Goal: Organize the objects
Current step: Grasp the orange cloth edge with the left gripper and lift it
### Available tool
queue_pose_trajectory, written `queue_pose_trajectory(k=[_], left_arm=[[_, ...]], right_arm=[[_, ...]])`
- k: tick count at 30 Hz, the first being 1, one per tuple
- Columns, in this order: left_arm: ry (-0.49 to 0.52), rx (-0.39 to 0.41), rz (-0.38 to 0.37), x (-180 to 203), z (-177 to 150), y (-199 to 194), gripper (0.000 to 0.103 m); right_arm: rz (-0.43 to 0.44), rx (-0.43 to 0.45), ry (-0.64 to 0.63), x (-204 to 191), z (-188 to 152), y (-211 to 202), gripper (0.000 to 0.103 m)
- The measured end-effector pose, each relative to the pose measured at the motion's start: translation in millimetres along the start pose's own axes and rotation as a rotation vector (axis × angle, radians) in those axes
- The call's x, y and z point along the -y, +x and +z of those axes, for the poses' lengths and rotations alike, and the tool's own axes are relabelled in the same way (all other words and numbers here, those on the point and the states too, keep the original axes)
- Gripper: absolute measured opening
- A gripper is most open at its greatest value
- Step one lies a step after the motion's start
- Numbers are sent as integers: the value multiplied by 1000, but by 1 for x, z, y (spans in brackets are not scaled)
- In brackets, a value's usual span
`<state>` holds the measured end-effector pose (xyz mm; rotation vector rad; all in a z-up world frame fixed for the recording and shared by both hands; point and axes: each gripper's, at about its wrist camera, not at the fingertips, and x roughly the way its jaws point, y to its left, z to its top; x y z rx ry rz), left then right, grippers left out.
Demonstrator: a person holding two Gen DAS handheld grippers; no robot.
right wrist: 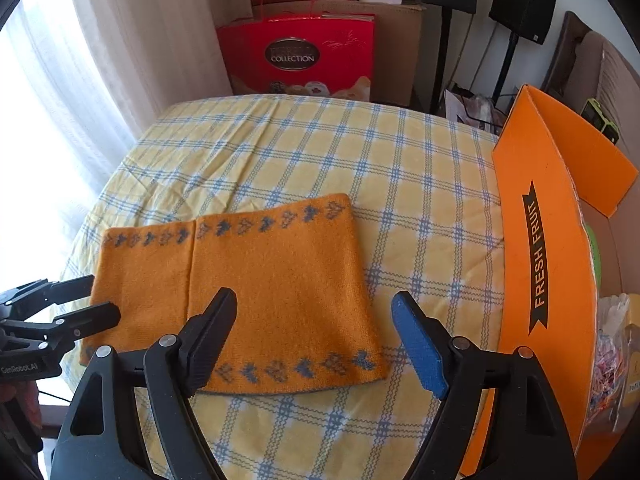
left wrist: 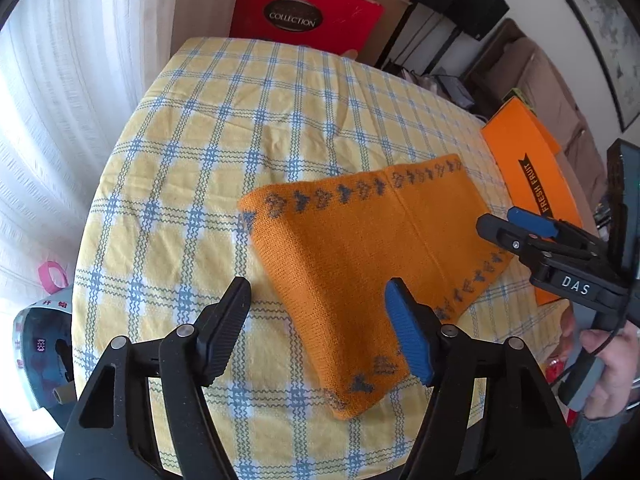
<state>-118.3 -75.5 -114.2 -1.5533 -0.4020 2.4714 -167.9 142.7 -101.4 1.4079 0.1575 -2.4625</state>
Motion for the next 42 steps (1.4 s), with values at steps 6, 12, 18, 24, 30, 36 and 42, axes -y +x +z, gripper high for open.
queue_pose_trajectory(k=[6, 12, 18, 24, 30, 36, 42], left_arm=[[-3, 20, -3, -2, 2, 0, 39], [5, 49, -20, 0, 4, -2, 11], [11, 88, -88, 11, 15, -22, 7], [0, 108, -207, 22, 42, -53, 6], [68, 117, -252, 52, 63, -81, 6], [138, 25, -186, 88, 59, -38, 6], [119, -22, -197, 108, 56, 7, 6]], right_arm=[[1, -23, 34, 10, -3, 11, 71], [33, -27, 71, 17, -7, 14, 32], [83, -7, 106, 22, -10, 3, 14], [212, -3, 149, 21, -14, -10, 10], [341, 18, 150, 8, -15, -31, 10], [293, 9, 121, -4, -24, -33, 13], [239, 36, 138, 14, -39, -48, 29]])
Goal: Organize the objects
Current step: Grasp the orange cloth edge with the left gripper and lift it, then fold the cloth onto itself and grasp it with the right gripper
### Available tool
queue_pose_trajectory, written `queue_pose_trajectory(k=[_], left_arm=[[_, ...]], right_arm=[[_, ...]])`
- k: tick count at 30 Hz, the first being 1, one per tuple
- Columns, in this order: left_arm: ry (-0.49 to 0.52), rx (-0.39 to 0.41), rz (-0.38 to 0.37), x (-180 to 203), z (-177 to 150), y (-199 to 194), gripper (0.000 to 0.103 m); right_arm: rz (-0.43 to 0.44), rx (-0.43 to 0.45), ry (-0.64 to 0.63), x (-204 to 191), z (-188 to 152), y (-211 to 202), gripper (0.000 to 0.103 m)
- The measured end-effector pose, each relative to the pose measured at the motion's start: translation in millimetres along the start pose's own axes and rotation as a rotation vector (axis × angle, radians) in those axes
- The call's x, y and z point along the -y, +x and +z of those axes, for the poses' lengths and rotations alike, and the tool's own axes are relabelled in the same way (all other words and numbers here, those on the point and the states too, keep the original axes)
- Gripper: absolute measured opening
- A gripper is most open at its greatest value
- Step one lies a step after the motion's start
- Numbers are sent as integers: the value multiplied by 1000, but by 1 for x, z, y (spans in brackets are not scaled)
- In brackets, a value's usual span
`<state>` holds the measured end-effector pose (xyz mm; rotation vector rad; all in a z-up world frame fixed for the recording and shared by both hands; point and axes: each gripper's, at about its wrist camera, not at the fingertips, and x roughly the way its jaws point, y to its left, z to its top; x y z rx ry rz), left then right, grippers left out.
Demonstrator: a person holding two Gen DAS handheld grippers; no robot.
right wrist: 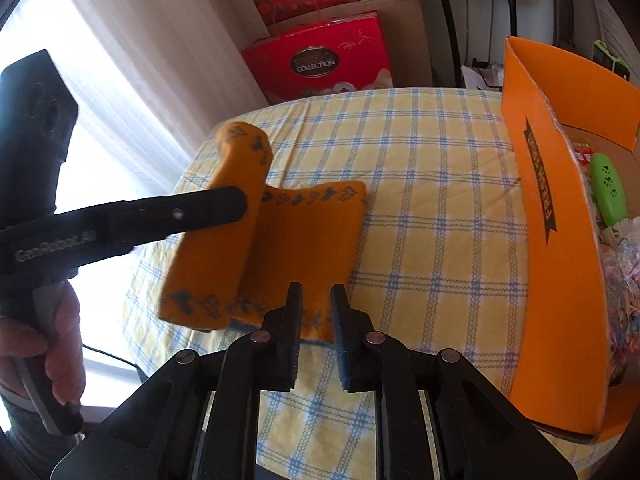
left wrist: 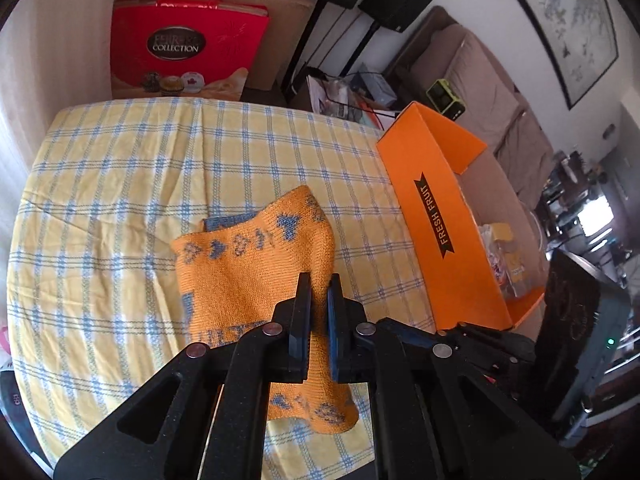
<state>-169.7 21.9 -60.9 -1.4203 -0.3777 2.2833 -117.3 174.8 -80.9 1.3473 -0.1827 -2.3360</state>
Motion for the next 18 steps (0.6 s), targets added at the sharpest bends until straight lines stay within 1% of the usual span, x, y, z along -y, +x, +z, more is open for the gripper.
queue_pose_trajectory(k=[2, 4, 6, 7, 8, 9, 10, 12, 13, 14, 16, 18], left_arm=[[-6, -16, -5, 3, 1, 13, 6], [-12, -32, -11, 3, 2, 24, 7], [-20, -64, -26, 4, 2, 36, 11], [-31, -79, -40, 4, 1, 38, 19], [-43, -87, -60, 3, 1, 39, 25], [-48, -87, -71, 3, 1, 37, 36], [-46, -77, -76, 2, 3, 33, 44], [-29, -38, -72, 2, 5, 17, 45], [-24, -15, -63, 0, 6, 8, 48], [-18, 15, -42, -4, 5, -4, 55], [-24, 59, 9, -15, 5, -19, 66], [-36, 78, 66, -29, 0, -26, 67]], right_arm=[[6, 22, 13, 5, -1, -10, 40], [17, 39, 19, 8, -2, -17, 41], [20, 46, 24, 8, -2, -21, 43], [25, 44, 25, 7, -1, -20, 44], [32, 41, 31, 8, -1, -19, 44], [32, 40, 39, 9, -2, -18, 45], [32, 38, 45, 10, -2, -17, 46], [38, 37, 50, 10, -1, -14, 49], [45, 34, 54, 11, 0, -12, 50], [51, 31, 57, 11, 0, -10, 52], [54, 26, 60, 10, 2, -5, 55], [46, 15, 59, 9, 5, 3, 56]])
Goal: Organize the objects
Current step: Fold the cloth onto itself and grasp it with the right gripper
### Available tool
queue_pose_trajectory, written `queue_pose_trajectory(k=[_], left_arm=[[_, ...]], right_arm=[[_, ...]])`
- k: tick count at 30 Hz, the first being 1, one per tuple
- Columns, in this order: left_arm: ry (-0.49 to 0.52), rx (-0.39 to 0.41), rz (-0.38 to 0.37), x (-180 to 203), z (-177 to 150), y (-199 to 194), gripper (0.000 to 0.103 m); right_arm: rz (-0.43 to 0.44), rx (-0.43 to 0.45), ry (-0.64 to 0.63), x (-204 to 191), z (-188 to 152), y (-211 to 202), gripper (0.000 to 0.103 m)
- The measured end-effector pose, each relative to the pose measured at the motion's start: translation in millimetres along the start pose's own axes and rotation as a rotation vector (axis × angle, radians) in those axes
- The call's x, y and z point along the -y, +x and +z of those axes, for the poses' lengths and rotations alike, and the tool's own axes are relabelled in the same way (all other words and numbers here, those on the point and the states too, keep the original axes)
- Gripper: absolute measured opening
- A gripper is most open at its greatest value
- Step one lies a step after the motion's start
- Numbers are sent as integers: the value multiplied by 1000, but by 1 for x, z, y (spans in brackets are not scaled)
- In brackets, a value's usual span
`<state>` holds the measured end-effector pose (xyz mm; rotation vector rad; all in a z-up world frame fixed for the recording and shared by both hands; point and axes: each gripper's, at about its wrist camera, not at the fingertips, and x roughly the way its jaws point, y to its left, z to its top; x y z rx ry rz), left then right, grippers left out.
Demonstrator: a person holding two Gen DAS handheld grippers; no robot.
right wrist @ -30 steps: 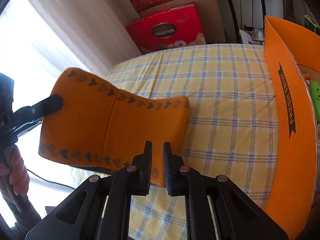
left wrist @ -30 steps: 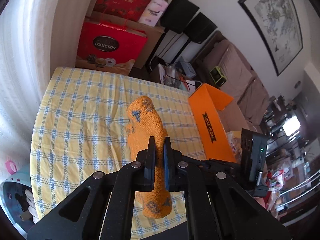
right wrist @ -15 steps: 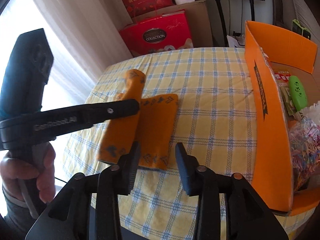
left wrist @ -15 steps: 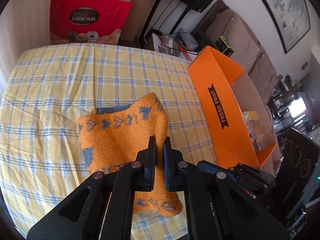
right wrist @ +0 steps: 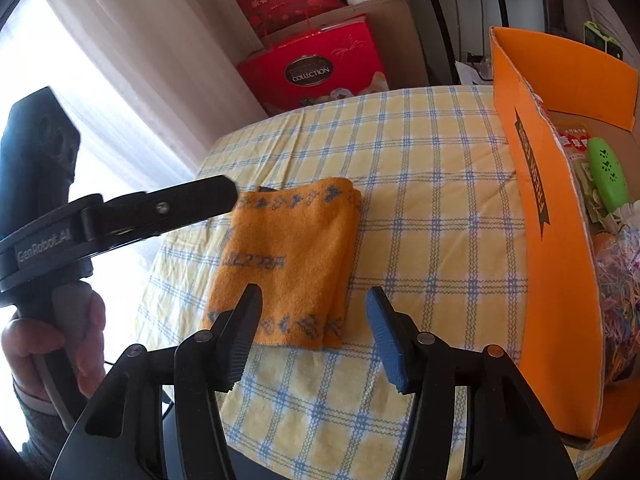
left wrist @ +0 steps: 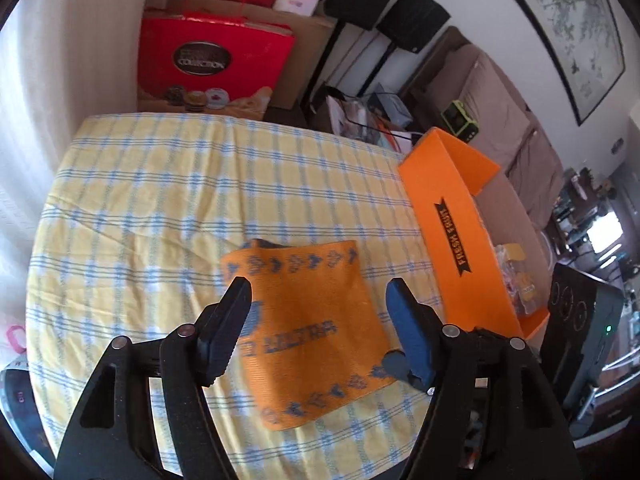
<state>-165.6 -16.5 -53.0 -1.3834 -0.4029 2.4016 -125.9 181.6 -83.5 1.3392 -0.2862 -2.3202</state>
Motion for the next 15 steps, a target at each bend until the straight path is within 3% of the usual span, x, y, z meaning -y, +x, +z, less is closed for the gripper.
queue_pose_trajectory(k=[2, 7, 15], left_arm=[[-22, -8, 31, -16, -7, 0, 67], [-88, -48, 24, -38, -24, 13, 67], [-118, -81, -47, -42, -38, 29, 67]], right_arm=[[-5, -13, 3, 1, 3, 10, 56], [-10, -45, 20, 5, 8, 31, 56], [-31, -53, 13, 6, 13, 39, 56]])
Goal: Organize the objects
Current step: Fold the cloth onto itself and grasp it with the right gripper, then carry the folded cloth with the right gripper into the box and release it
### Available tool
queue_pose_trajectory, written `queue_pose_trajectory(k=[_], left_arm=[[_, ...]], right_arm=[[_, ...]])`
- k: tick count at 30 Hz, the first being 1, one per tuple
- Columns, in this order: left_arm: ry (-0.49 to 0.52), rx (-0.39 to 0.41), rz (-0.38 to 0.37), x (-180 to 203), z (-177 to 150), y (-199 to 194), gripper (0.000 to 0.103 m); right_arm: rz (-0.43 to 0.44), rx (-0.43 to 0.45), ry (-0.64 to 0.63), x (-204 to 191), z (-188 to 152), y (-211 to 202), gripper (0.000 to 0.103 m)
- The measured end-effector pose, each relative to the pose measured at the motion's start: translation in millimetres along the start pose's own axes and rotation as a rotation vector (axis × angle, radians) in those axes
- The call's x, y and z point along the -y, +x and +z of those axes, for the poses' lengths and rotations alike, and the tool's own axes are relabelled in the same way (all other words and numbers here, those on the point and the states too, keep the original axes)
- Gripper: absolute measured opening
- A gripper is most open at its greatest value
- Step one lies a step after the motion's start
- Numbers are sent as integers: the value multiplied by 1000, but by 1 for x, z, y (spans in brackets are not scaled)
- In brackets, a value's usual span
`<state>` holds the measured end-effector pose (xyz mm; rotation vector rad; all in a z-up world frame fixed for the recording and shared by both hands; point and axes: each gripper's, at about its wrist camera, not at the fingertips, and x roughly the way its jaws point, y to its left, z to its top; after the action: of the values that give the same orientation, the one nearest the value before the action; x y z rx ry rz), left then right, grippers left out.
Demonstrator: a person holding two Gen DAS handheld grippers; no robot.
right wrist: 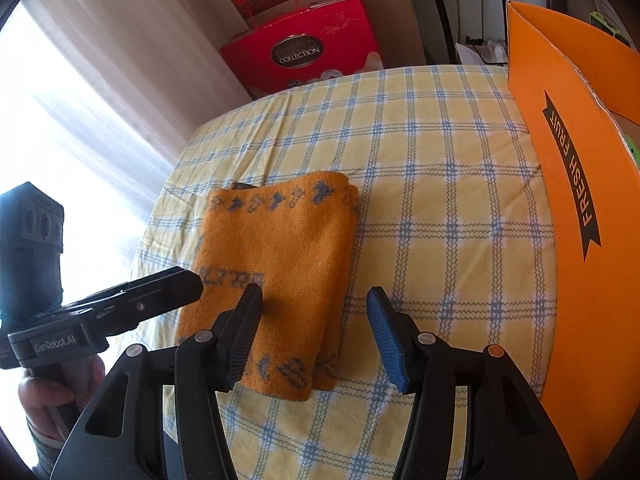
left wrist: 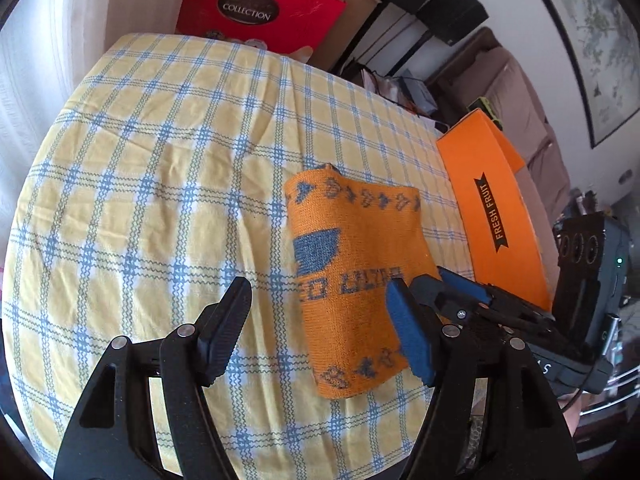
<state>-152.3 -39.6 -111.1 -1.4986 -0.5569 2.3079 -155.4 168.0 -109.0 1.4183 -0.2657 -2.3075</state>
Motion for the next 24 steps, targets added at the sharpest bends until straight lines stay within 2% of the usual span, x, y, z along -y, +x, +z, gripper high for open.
queue_pose_trajectory(k=[1, 4, 6, 8, 11, 14, 20, 24], left_arm=[[1, -4, -7, 2, 0, 2, 66], [3, -14, -32, 5, 0, 7, 64], [-1, -26, -48, 5, -1, 10, 54], [-9, -34, -64, 4, -1, 13, 39], [-22, -32, -72, 2, -1, 14, 25], [-26, -20, -98, 3, 1, 10, 17], [24, 20, -128, 25, 8, -12, 14], [60, 48, -156, 46, 20, -33, 14]], right_arm=[[-4, -2, -2, -1, 1, 1, 55], [-5, -9, -6, -4, 2, 5, 44], [-5, -14, -12, -6, 2, 8, 41], [-5, -20, -17, -7, 2, 10, 37], [-10, -22, -31, -9, 2, 12, 27], [-5, -24, -41, -12, 3, 11, 16], [13, 15, -53, -20, 7, -6, 13], [28, 58, -52, -18, 13, -31, 13]])
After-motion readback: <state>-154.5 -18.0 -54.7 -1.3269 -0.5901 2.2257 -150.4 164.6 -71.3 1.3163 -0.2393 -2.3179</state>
